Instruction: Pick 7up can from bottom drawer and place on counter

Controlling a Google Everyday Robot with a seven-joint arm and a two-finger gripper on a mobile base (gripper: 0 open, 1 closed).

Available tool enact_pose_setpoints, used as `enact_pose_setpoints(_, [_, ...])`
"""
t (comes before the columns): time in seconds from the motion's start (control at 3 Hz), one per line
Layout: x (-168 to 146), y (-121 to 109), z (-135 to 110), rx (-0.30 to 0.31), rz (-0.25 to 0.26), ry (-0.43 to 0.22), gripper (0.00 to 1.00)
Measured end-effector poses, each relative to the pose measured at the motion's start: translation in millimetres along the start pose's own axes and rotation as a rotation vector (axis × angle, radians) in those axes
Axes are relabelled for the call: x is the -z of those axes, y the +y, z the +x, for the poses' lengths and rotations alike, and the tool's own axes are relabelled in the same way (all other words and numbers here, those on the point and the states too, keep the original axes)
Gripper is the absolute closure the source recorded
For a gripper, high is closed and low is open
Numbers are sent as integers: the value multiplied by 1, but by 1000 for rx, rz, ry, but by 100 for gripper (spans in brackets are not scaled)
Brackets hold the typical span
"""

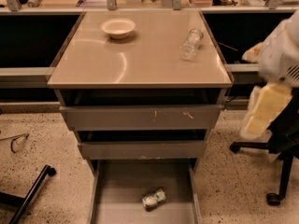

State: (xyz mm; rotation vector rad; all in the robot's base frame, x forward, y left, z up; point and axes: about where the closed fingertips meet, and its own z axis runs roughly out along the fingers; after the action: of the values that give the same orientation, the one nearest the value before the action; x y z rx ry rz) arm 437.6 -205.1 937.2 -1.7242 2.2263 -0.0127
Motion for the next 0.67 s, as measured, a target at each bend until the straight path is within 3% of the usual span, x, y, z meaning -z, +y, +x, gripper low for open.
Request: enact_pose_setpoints(0.67, [-198,73,-37,53,-297,-308,0])
